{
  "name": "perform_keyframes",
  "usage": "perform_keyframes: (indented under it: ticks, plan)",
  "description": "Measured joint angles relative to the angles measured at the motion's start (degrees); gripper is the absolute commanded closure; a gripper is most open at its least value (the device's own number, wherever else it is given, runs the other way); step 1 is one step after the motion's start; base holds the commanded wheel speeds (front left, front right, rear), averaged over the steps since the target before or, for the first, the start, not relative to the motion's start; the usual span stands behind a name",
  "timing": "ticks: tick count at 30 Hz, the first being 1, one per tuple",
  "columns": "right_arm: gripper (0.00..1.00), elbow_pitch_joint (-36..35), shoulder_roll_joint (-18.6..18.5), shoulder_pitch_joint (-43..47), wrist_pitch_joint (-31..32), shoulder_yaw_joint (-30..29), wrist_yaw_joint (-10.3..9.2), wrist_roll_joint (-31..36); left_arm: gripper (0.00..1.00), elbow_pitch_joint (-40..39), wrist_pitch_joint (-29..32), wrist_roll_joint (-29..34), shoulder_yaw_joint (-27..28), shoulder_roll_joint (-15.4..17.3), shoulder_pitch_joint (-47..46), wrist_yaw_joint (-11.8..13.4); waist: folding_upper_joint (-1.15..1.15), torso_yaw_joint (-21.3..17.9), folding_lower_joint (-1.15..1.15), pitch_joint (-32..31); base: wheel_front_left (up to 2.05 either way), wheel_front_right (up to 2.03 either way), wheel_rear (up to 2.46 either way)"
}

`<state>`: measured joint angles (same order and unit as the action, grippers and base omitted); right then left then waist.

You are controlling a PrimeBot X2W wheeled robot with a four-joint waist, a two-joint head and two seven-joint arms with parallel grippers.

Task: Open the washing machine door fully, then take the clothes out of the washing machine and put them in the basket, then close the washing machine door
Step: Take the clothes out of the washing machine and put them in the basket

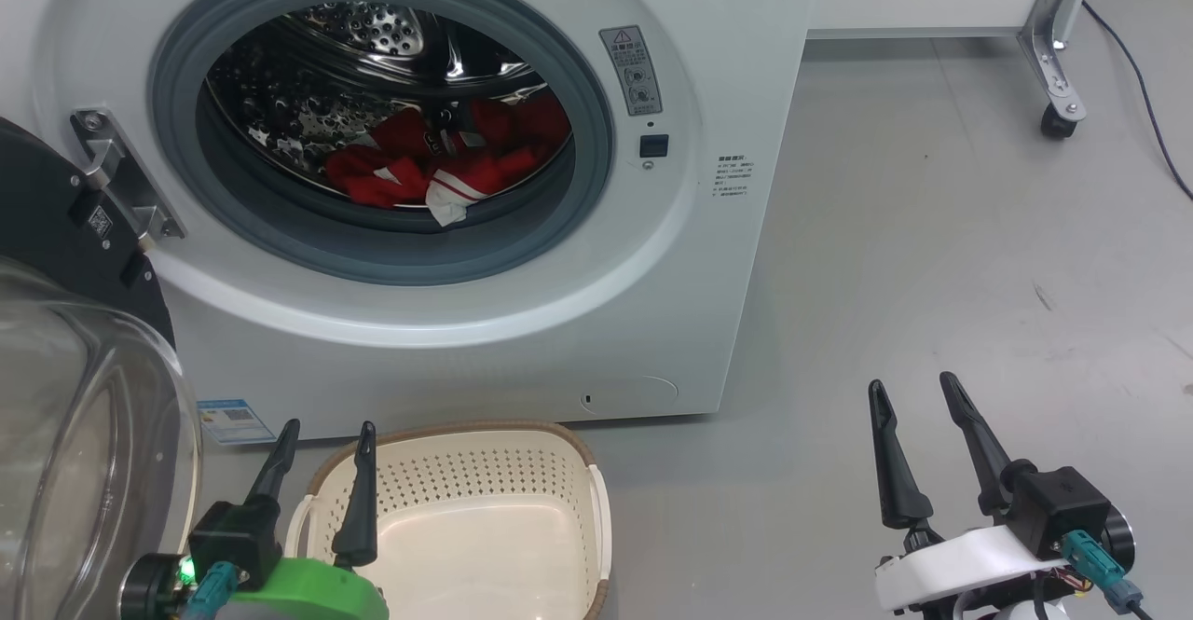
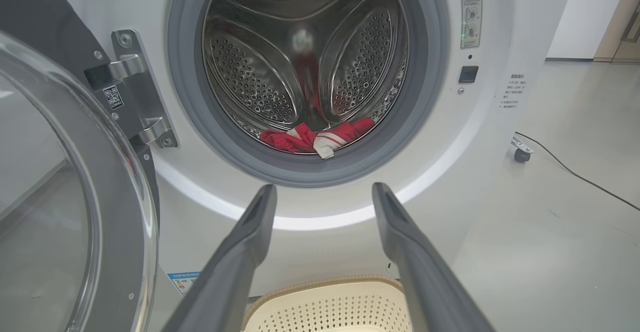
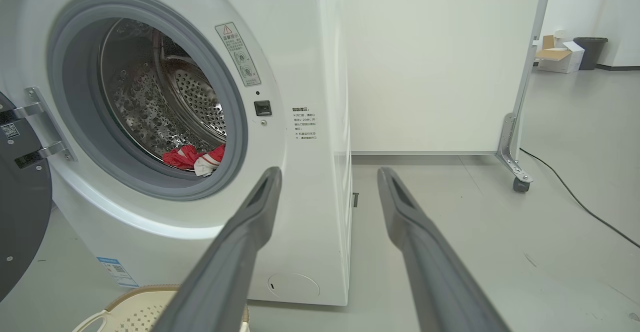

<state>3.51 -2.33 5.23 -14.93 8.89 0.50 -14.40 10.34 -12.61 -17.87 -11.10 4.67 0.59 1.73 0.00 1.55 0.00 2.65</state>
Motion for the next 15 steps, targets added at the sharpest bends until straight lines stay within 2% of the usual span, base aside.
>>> perform_keyframes:
  ticks: [15]
  plan:
    - [0.00,0.2,0.0,0.0,0.0,0.0,0.01,0.0,0.00,-0.2,-0.1,0.0,0.0,0.0,0.0,0.0,0.00,0.4,0.00,0.2,0.21,-0.21,0.00]
